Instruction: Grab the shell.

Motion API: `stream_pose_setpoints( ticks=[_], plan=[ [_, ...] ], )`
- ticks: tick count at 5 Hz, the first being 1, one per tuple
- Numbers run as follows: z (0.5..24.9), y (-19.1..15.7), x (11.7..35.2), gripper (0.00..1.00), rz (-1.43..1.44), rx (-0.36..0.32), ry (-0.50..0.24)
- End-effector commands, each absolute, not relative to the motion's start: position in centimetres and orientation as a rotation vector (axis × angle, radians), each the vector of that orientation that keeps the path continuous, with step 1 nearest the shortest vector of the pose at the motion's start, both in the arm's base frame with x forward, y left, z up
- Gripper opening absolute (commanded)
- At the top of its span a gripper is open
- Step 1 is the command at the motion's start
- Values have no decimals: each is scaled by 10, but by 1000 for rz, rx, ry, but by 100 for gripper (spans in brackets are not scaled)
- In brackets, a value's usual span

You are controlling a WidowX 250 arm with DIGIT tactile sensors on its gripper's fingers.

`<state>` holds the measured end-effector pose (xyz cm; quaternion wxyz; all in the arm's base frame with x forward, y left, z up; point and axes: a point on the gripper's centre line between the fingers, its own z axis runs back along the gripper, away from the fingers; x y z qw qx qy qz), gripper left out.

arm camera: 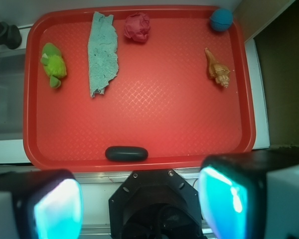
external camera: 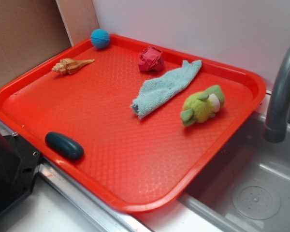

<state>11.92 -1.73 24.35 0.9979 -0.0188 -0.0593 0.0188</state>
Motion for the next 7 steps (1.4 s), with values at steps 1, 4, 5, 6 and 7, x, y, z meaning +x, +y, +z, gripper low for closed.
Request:
stream_pose_setpoints(
  ticks=[1,4,5,6,7],
  plan=[
    [244,-17,119,100,38,-38,-119],
    [149,107,192,100,112,109,-177],
    [149,107,192,100,112,109,-177],
    [149,107,192,100,112,109,-177],
    [100,136,210,100,143,91,-91]
  ],
)
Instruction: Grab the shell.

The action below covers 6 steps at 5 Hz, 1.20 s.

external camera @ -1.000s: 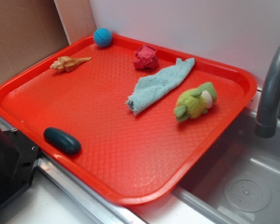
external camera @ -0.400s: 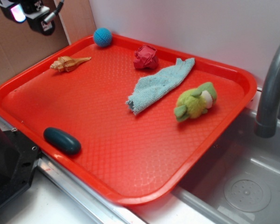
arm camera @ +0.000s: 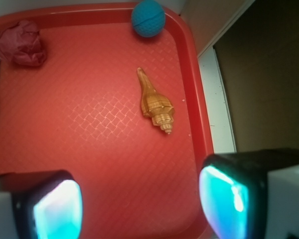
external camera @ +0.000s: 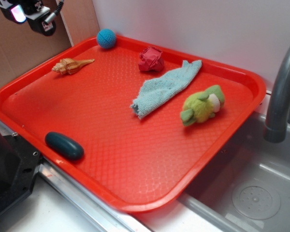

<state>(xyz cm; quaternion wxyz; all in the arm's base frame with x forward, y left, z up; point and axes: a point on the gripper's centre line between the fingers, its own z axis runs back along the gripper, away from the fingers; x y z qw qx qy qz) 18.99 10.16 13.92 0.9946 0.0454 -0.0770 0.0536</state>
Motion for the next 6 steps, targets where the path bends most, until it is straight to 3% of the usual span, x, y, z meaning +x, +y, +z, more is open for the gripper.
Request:
stream_pose_setpoints(
  ticks=[1,3,6],
  plan=[
    [55,150,227,100,107,107,-99],
    [41,140,231,100,26,85,-123],
    [16,141,255,98,-18,98,-80]
  ],
)
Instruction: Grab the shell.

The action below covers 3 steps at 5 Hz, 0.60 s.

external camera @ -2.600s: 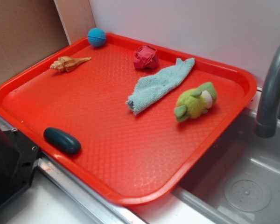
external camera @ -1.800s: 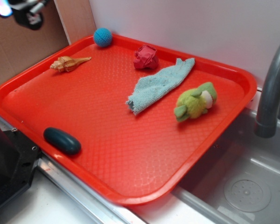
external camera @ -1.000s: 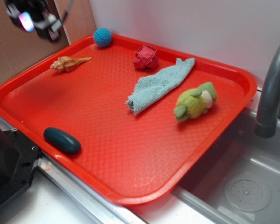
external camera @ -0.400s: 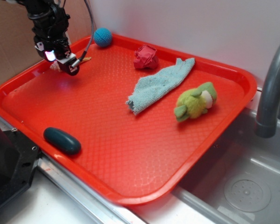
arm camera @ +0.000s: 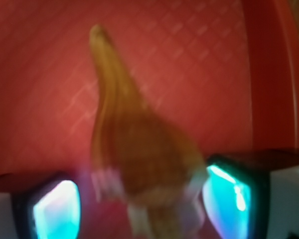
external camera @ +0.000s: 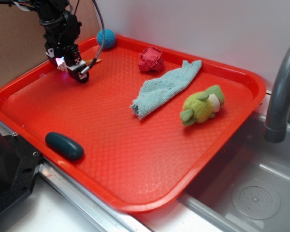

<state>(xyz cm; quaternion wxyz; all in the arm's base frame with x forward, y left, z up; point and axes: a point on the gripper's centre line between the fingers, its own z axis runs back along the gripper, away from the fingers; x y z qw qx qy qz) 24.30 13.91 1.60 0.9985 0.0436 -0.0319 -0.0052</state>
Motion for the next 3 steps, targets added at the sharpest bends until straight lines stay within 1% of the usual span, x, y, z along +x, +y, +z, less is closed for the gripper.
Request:
stream_pose_setpoints(
  ticks=[1,2,3],
  plan=[
    [27,136,250,0,-8,88,-100],
    [66,123,232,0,9,47,-116],
    [116,96,206,0,9,13,-202]
  ],
)
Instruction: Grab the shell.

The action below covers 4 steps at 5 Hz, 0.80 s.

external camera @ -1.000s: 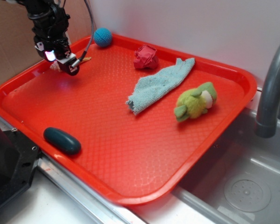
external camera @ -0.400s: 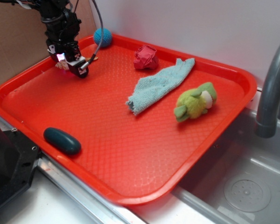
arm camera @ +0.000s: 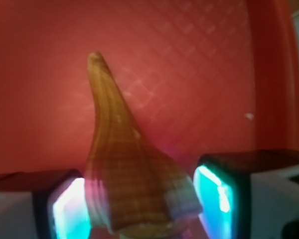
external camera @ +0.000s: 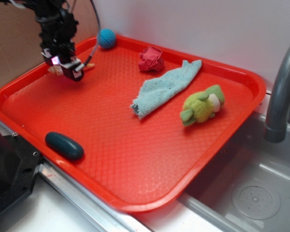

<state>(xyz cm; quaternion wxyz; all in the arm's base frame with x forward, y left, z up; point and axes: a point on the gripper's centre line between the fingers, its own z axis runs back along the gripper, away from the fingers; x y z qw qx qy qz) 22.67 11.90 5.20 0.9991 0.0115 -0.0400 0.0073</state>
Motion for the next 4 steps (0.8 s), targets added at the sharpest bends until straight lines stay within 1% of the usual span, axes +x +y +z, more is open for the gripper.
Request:
stream_pose_setpoints(
  ticks=[1,2,3,4],
  plan=[
    [165,65,196,0,-9,-6,-221],
    [207,31,188,0,31,-60,-197],
    [214,18,184,0,28,-80,-167],
    [207,24,187,0,25,-43,-163]
  ],
)
